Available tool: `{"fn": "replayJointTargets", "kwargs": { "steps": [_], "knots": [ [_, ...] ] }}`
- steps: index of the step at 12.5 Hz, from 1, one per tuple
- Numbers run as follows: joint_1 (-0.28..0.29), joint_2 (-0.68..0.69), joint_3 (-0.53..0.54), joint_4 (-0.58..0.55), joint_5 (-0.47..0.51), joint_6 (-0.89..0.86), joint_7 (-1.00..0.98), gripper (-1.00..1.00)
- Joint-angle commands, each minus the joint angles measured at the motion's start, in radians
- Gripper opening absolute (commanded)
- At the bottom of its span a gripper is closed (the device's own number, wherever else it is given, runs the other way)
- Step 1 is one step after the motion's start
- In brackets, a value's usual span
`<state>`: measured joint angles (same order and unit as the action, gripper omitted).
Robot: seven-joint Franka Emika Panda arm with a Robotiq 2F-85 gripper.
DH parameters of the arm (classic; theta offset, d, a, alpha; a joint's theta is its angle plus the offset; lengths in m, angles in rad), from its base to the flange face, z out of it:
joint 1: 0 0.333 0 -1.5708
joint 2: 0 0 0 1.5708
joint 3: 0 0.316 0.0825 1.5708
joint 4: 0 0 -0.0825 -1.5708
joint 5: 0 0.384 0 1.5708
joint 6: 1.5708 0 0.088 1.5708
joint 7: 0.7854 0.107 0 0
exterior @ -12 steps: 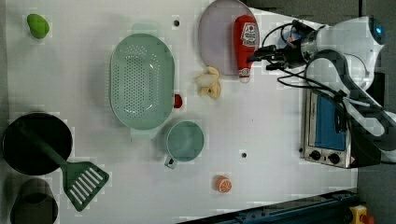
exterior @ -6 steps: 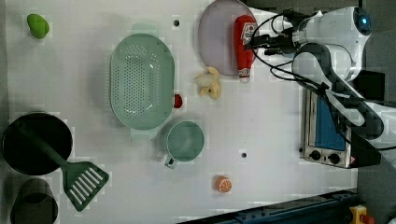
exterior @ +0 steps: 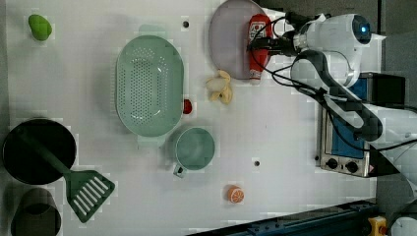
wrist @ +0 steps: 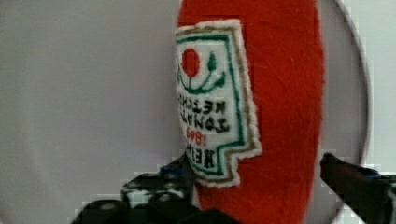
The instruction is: Pick ketchup from plate and place it on table.
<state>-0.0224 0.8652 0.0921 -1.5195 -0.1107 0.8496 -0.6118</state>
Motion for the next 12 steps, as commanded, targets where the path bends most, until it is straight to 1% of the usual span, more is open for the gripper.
{"fn": "replayJointTargets", "kwargs": {
  "steps": [1,5,8,10,12],
  "knots": [
    [0.003,-0.005,0.001,0.012,-0.006,0.032,-0.037,0.25],
    [0.005,-0.036,0.009,0.042,-0.005,0.03,-0.036,0.25],
    [-0.001,-0.127,0.01,0.04,0.026,-0.008,-0.019,0.25],
    [-0.011,-0.222,0.009,0.025,0.068,-0.141,-0.019,0.25],
    [-0.021,-0.326,0.003,-0.001,0.078,-0.306,-0.019,0.25]
  ]
}}
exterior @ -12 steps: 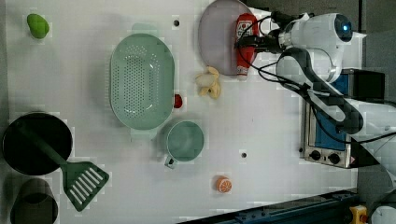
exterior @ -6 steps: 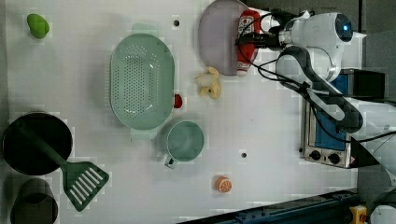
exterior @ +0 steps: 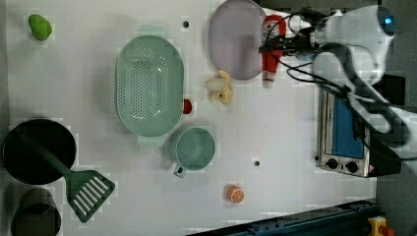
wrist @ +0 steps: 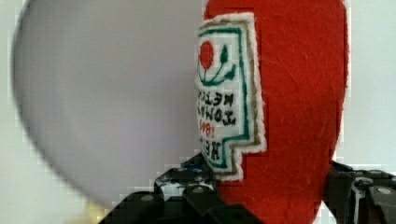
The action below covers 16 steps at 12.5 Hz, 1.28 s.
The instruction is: Pick ketchup from plate and place it on table.
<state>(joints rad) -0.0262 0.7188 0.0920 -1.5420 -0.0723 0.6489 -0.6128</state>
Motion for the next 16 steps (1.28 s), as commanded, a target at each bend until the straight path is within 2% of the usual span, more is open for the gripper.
{"fn": "replayJointTargets", "kwargs": {
  "steps": [1,4,8,12,14,16],
  "knots": [
    [-0.024,-0.233,-0.001,0.001,0.04,-0.167,-0.018,0.25],
    [-0.047,-0.391,-0.02,-0.115,0.04,-0.296,-0.018,0.25],
    [-0.072,-0.545,-0.049,-0.36,0.046,-0.269,-0.018,0.25],
    [-0.081,-0.639,-0.071,-0.615,0.077,-0.077,-0.018,0.25],
    [-0.081,-0.636,-0.075,-0.719,0.121,0.059,-0.018,0.25],
    [-0.078,-0.605,-0.073,-0.796,0.127,0.204,-0.018,0.25]
  ]
}}
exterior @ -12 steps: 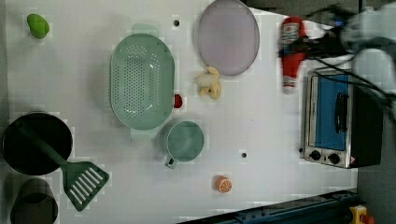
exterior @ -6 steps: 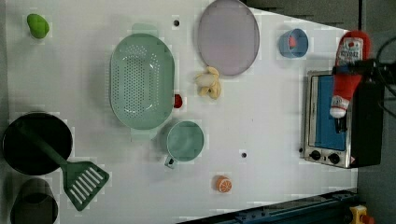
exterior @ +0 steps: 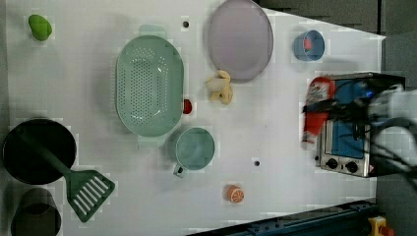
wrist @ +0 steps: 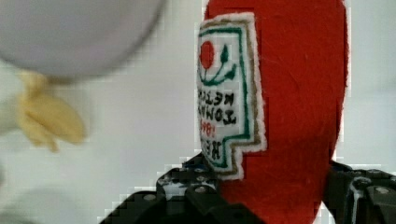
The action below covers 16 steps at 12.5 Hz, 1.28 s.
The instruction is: Pick ketchup from plate and place it on table.
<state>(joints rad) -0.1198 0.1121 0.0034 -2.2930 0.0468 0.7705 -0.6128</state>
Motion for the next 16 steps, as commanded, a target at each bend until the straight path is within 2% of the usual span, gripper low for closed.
{"fn": "replayJointTargets", "kwargs": {
  "steps": [1,3,7,8,11,13,16],
  "knots": [
    [0.018,0.027,0.018,-0.074,0.007,0.147,-0.018,0.25],
    [0.02,0.088,0.023,-0.102,0.008,0.251,-0.015,0.25],
    [0.02,0.179,0.029,-0.108,0.007,0.351,-0.015,0.25],
    [0.02,0.176,0.03,-0.109,0.008,0.37,-0.015,0.34],
    [0.022,0.142,0.036,-0.1,0.008,0.373,-0.014,1.0],
    [0.021,0.085,0.041,-0.067,0.007,0.342,0.036,1.0],
    [0.023,-0.032,0.043,-0.002,0.007,0.157,0.205,1.0]
  ]
}}
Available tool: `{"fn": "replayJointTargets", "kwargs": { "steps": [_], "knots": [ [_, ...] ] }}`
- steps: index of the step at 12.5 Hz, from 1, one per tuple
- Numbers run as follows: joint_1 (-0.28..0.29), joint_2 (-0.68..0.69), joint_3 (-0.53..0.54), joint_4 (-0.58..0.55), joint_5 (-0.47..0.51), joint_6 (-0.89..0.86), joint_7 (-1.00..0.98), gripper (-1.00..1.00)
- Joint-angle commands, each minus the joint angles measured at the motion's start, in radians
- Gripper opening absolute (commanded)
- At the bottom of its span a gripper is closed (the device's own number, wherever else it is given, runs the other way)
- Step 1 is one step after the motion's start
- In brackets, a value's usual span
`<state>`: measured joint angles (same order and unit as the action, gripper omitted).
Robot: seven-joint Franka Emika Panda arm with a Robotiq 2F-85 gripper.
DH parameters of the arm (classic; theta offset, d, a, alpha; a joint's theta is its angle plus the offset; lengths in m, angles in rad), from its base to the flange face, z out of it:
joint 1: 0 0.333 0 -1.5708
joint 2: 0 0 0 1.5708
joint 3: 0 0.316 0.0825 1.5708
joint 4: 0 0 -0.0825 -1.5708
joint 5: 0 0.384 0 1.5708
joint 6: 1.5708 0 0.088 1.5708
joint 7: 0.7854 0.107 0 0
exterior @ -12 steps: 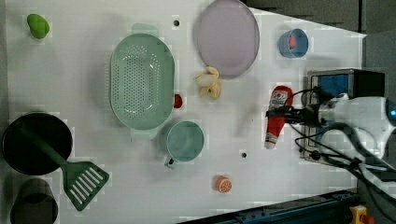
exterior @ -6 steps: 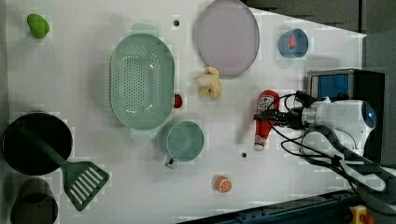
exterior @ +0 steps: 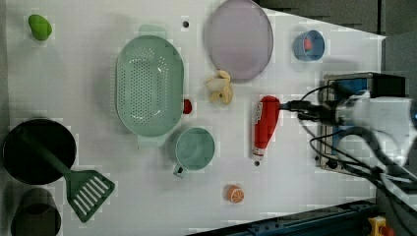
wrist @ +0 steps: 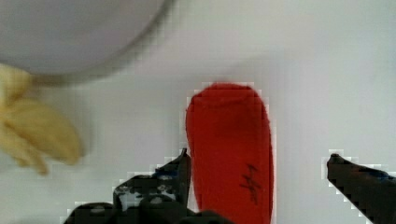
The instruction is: Pick ketchup from plate and place it on table.
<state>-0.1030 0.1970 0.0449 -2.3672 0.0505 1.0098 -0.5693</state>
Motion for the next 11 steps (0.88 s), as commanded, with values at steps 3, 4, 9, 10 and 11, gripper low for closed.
{"fn": "replayJointTargets", "kwargs": {
  "steps": [3,4,9,10,11],
  "knots": [
    [0.009,-0.221,0.002,0.184,0.004,-0.342,0.402,1.0],
    [0.011,-0.245,0.002,0.229,0.004,-0.433,0.477,1.0],
    [0.017,-0.299,0.002,0.45,0.0,-0.757,0.572,1.0],
    [0.017,-0.3,-0.001,0.484,-0.003,-0.793,0.584,1.0],
    [0.016,-0.3,-0.003,0.512,-0.014,-0.816,0.607,1.0]
  ]
}}
